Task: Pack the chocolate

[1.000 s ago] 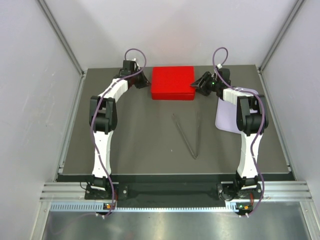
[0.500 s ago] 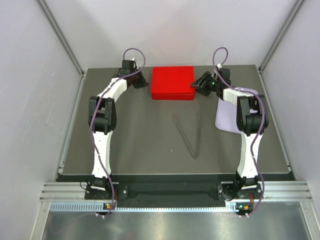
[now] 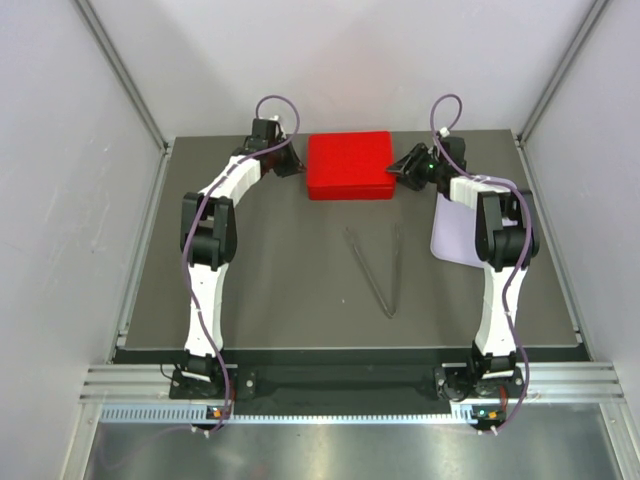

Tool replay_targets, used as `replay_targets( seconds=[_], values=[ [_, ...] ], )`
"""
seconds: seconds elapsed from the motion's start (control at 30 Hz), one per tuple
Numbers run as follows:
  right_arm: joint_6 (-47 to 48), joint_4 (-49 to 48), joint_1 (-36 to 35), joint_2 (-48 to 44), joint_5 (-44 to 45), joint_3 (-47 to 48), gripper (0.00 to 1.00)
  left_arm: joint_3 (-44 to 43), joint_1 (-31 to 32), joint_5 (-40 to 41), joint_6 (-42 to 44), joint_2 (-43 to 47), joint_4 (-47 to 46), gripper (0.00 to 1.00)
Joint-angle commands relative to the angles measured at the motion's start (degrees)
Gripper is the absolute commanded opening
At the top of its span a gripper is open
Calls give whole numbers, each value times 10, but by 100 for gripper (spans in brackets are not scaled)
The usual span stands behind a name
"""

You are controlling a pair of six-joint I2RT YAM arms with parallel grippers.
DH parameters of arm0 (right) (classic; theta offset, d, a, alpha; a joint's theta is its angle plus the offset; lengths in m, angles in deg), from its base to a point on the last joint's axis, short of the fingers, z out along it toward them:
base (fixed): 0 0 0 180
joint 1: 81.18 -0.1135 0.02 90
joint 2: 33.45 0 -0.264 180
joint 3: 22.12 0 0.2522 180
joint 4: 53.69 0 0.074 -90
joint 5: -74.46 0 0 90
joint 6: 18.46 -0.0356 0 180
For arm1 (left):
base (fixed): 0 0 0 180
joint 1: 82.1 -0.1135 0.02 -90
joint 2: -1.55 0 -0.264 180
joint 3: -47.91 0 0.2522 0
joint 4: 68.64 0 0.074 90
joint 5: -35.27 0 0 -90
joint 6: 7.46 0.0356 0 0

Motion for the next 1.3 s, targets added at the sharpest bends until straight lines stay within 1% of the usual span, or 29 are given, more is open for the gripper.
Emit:
replay_targets(
  seconds=[0.0,0.2,0.4,0.43,0.47,0.5,0.63,0.73,0.77,0.83,0.87,0.93,1.0,1.1,1.13,1.17,1.23,1.27],
  values=[
    [2,-35,-8,-5,-10,-9,47,-22,13,-13,9,44,-2,0],
    [0,-12,-5,4,37,-44,36,-24,12,-16,10,42,-5,0],
    [-21,-14,-7,26,59,-88,25,-18,12,-22,12,40,-6,0],
    [-23,-14,-7,26,62,-90,22,-18,12,-22,12,41,-7,0],
    [-24,-9,-7,25,64,-92,17,-18,12,-21,12,41,-7,0],
    [-24,-4,-7,24,69,-91,14,-18,12,-21,12,41,-7,0],
    [-20,-3,-6,18,65,-85,13,-21,12,-19,11,47,-7,0],
    [-14,-4,-5,11,49,-71,17,-27,10,-15,13,49,-1,0],
    [-10,-5,-5,7,42,-59,25,-29,10,-14,15,49,4,0],
    [-2,-6,-3,-3,30,-52,33,-27,9,-10,17,54,8,0],
    [1,-5,-3,-10,30,-48,40,-25,8,-10,18,56,10,0],
    [10,-2,2,-30,27,-40,47,-17,9,-7,21,64,10,0],
    [15,-1,8,-50,26,-36,50,-14,8,-1,24,70,13,1],
    [27,14,14,-69,31,-21,50,-15,7,21,31,78,25,1],
    [32,18,14,-72,33,-15,48,-14,7,29,32,82,28,1],
    [36,31,16,-74,35,3,35,-14,6,47,31,83,31,1],
    [46,41,15,-69,37,26,21,-9,5,56,30,87,31,1],
    [47,47,16,-66,35,53,14,-7,4,59,27,88,28,1]
  ],
)
